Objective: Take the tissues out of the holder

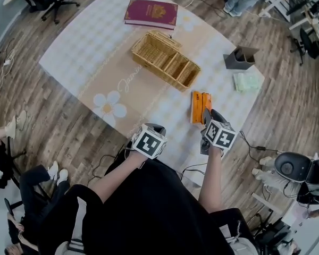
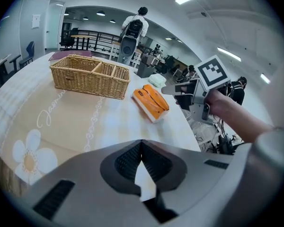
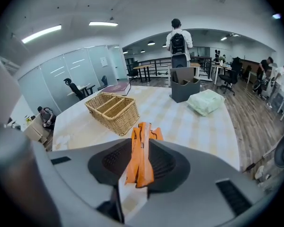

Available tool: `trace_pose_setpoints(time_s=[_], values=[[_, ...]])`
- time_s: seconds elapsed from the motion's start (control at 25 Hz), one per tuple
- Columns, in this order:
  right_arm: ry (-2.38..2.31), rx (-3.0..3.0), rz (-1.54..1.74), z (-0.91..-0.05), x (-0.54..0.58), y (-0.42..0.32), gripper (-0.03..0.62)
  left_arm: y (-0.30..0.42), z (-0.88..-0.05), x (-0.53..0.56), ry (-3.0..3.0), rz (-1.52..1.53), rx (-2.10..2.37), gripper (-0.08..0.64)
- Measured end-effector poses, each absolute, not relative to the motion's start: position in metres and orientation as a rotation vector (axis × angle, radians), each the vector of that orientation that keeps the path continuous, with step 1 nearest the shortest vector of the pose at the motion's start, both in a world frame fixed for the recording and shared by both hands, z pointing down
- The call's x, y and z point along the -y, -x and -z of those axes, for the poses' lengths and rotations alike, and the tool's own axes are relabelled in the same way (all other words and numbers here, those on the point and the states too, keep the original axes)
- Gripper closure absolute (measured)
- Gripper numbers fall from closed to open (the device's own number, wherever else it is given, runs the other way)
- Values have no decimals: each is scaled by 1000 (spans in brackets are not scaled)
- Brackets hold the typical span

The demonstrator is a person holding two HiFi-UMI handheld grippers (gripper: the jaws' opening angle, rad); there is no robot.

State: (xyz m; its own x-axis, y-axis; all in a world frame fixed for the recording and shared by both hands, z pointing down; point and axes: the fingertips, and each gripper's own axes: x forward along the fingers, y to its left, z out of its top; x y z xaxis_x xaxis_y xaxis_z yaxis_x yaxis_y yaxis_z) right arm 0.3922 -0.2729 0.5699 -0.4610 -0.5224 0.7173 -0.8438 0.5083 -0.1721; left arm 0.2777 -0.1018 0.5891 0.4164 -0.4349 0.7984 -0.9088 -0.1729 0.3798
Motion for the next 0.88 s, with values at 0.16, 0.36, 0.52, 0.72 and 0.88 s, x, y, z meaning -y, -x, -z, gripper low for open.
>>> trace_pose_setpoints(time_s=[0.16, 0.36, 0.52, 0.72, 0.88], values=[[-1141, 2172, -716, -554, 249, -397, 479, -286, -585, 103, -1840, -685, 1128, 560], [-1156, 2185, -762, -546, 220, -403, 519, -300, -581, 102, -1888, -719, 1055, 560], [-1166, 2185, -816, -545, 193, -408, 559, -312, -581, 103, -1928, -744, 1001, 560], [-1151, 2174, -890, -552, 159, -410, 577, -328, -580, 103, -1963, -767, 947, 560], [-1140, 2140, -939, -563, 130, -410, 577, -339, -583, 100, -2002, -825, 904, 560]])
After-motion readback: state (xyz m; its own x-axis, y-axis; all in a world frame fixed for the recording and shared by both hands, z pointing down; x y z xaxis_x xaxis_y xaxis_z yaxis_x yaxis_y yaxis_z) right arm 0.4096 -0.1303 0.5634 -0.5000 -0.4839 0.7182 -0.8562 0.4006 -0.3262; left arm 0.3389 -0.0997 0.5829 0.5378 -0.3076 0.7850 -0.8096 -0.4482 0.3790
